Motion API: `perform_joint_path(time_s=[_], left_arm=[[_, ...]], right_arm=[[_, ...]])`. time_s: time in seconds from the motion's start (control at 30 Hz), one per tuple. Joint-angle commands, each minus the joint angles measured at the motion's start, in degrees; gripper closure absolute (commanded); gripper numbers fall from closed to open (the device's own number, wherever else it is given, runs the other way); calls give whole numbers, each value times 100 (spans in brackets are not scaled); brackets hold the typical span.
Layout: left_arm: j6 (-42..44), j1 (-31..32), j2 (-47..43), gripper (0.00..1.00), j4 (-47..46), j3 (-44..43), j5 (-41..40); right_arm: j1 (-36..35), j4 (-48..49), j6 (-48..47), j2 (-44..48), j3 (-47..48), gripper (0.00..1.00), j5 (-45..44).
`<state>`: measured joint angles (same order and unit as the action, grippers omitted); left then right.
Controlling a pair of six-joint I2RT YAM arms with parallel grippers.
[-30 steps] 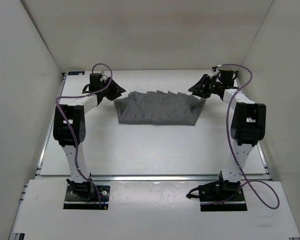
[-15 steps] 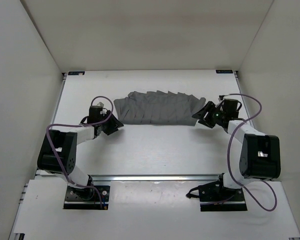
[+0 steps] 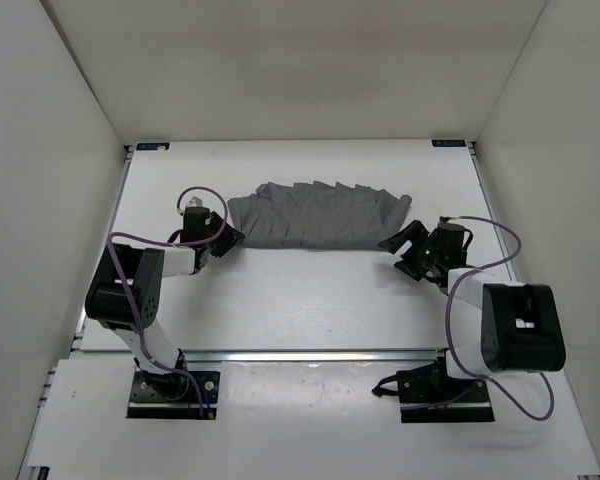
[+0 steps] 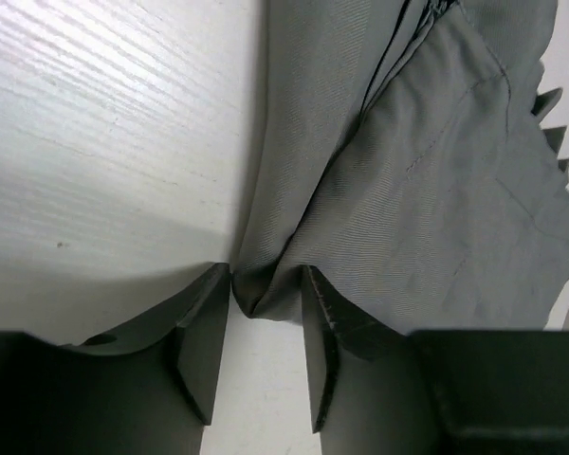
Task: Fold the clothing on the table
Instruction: Fold the skirt
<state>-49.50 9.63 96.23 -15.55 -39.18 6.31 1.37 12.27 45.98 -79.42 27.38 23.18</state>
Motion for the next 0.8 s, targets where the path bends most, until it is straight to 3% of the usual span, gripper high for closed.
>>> perform_joint_path(time_s=[0.0, 0.07, 0.13, 0.17, 0.3, 0.4, 0.43, 0.47, 0.5, 0.6, 0.77], left_arm=[[-270, 22, 116, 55, -465, -46, -157], [-333, 39, 195, 71, -580, -55, -121], [-315, 65, 309, 96, -616, -72, -85], [-324, 83, 300, 100, -633, -81, -68], [-359, 83, 362, 100, -747, -20, 89], [-324, 57, 379, 100, -756, 51, 160], [-341, 83, 362, 100, -835, 85, 152], [-376, 74, 353, 100, -862, 129, 186], [-377, 83, 336, 100, -888, 182, 204], [-280, 144, 327, 100, -801, 174, 284], [-175, 320, 204, 100, -616, 331, 178]], right_arm=[[-14, 1091, 630, -397, 22, 21, -419], [-49, 1347, 807, -713, 92, 33, -454], [-93, 1462, 948, -1066, 363, 37, -332], [-101, 1471, 983, -1285, 443, 37, -210], [-347, 1786, 1299, -1760, 637, 42, -208], [-321, 1814, 1370, -2103, 935, 55, -148], [-252, 1909, 1422, -2182, 1067, 68, -60], [-207, 1945, 1405, -2279, 1120, 91, 115], [-155, 2041, 1423, -2289, 1130, 100, 178], [-15, 1771, 1151, -2070, 1401, 100, 222], [-92, 86, -709, -1700, 2927, 100, 134]])
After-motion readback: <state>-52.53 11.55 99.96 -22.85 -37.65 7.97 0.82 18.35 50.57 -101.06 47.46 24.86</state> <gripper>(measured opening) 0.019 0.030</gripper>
